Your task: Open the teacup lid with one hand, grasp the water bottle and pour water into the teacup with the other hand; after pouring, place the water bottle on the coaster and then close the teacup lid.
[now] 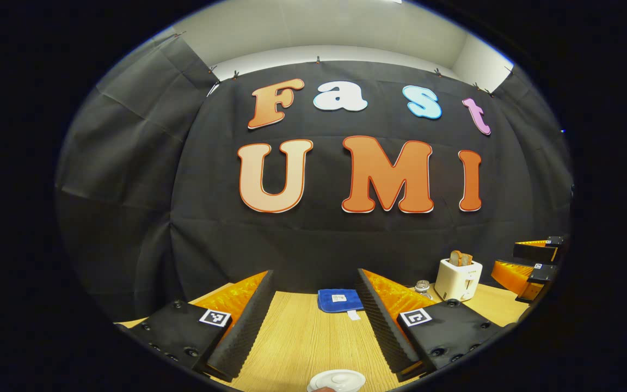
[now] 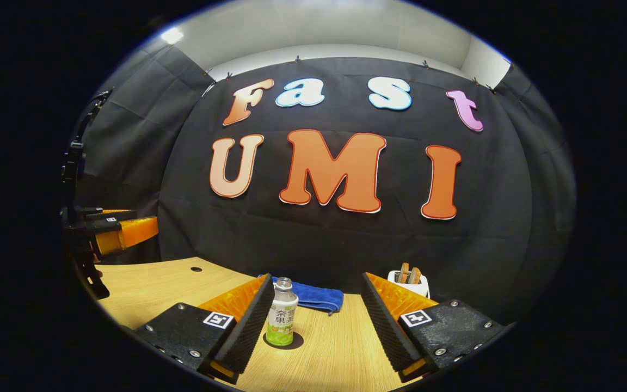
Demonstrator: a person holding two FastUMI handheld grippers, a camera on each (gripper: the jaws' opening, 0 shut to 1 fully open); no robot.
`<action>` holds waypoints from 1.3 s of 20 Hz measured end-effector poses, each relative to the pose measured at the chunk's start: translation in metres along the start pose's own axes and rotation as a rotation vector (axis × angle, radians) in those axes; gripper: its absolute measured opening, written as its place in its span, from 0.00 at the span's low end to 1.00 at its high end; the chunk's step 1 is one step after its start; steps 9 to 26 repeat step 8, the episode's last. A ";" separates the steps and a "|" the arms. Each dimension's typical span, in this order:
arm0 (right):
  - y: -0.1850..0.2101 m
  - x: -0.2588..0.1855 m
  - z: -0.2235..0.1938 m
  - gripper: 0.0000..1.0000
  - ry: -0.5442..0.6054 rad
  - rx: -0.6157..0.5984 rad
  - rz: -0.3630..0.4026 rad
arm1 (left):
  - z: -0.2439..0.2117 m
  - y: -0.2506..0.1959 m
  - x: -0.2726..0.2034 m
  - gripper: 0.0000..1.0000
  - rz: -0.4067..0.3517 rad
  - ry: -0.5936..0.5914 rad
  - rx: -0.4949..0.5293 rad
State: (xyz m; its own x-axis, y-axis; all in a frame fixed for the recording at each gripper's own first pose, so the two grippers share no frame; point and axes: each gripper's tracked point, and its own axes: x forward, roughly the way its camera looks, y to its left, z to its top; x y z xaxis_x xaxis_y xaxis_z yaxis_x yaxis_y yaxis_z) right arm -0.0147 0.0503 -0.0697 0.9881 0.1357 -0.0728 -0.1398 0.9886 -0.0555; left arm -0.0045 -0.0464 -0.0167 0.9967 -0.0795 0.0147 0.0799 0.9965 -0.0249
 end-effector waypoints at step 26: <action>0.002 -0.001 0.007 0.95 -0.024 0.010 0.015 | 0.007 0.002 -0.001 0.95 0.020 -0.026 0.021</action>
